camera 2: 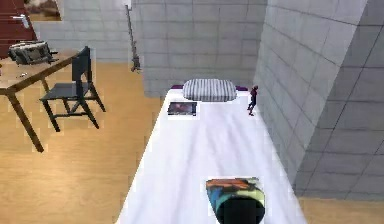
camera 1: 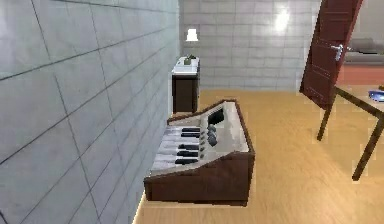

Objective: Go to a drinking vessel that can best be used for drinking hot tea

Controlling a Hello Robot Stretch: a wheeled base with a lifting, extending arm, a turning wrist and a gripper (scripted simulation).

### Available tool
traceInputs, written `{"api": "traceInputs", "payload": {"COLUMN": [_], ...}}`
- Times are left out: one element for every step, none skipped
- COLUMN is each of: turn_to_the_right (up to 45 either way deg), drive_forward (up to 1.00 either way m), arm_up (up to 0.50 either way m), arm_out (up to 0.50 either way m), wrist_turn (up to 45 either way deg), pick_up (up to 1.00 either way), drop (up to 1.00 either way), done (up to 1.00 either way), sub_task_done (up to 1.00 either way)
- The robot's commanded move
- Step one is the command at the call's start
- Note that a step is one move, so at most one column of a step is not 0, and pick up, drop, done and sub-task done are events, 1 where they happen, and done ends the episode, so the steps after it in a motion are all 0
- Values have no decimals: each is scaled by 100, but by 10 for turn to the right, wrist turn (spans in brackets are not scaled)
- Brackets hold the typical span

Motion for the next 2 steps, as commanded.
{"api": "traceInputs", "payload": {"turn_to_the_right": [0,450], "drive_forward": [50,0], "arm_up": [0,0], "arm_out": [0,0], "wrist_turn": [0,0], "pick_up": [0,0], "drop": [0,0], "done": [0,0], "sub_task_done": [0,0]}}
